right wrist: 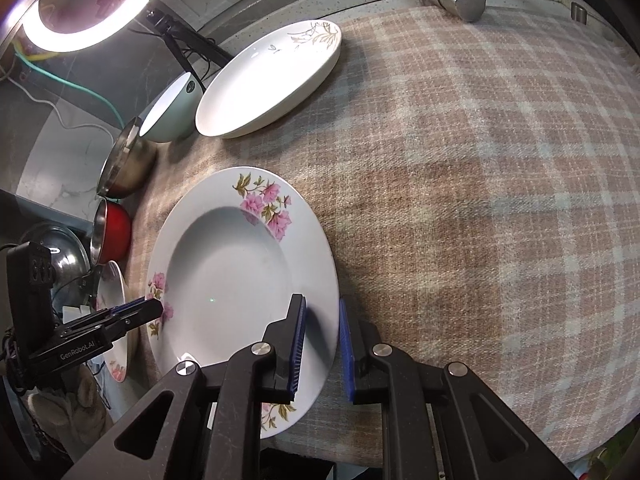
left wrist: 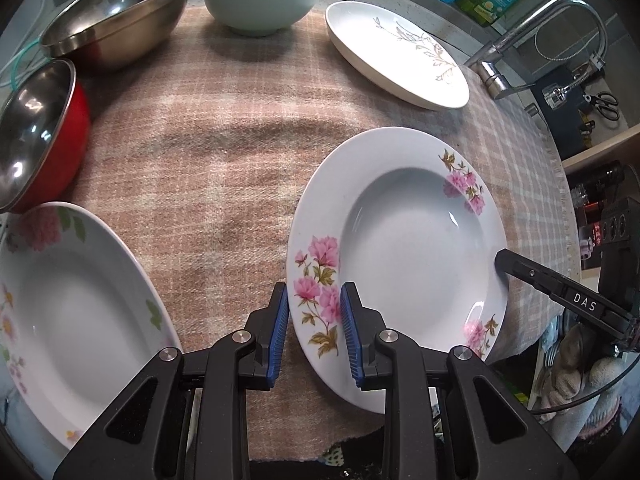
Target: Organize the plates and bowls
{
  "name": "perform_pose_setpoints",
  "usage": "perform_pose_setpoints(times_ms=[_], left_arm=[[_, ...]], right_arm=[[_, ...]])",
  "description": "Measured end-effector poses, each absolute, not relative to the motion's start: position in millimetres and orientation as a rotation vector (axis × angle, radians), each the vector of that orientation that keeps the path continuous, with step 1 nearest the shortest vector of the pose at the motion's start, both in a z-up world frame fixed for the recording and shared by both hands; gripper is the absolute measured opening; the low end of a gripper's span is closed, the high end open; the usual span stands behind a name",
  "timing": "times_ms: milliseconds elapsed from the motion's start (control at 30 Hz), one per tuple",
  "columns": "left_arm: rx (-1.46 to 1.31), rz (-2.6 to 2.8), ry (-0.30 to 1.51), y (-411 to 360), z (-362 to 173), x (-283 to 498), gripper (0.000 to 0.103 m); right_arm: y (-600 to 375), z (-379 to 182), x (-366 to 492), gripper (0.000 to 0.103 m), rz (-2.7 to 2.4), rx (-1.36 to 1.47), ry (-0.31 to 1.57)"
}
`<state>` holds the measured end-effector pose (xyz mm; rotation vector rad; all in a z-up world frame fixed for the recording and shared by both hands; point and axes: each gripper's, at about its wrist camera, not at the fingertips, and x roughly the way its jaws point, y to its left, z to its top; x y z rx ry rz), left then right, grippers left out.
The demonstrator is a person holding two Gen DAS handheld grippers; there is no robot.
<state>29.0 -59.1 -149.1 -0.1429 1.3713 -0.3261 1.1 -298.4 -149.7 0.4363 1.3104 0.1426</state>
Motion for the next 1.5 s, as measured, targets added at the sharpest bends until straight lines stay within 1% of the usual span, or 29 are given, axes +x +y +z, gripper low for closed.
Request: perform_pose_setpoints(times_ms=[233,333,500,767,933,967,1100,1233,1500], left_arm=[[-0.145,-0.317,1.351,-56,-145,28,0.024],[-0.146,-0.306,1.332,-52,-140,27,0.024],[-0.166,-0.291,1.308,-41,-131,23,0.024],[-0.204,-0.251,1.257,-14,-112,11,0.024],[-0.246,-0.196,1.225,13,-102,2,0.024],[-0.257,-0.180,1.219,21,-100,0,0.024],[-0.306,-0.116,1.196,50,-97,-12,0.024],[-0.348,-0.044,1.184,79,-99,-27,0.024],[-0.398,0.098,1.169,132,-107,-51,0.025]], right_arm=[[-296,-148,-2,0.015,0.135,0.397,1.302],[-299,-145,-4,0.021,0.098,0.373,1.292],[-304,-136,-10,0.021,0.058,0.334,1.263],[-286,-106,-20,0.021,0.087,0.251,1.157],[-258,-93,-18,0.023,0.192,0.260,1.098],[-251,-92,-17,0.025,0.211,0.257,1.092],[-225,-93,-10,0.026,0.310,0.299,1.112],[-189,-93,-5,0.026,0.374,0.223,1.116],[-124,-107,10,0.026,0.460,0.132,1.212]])
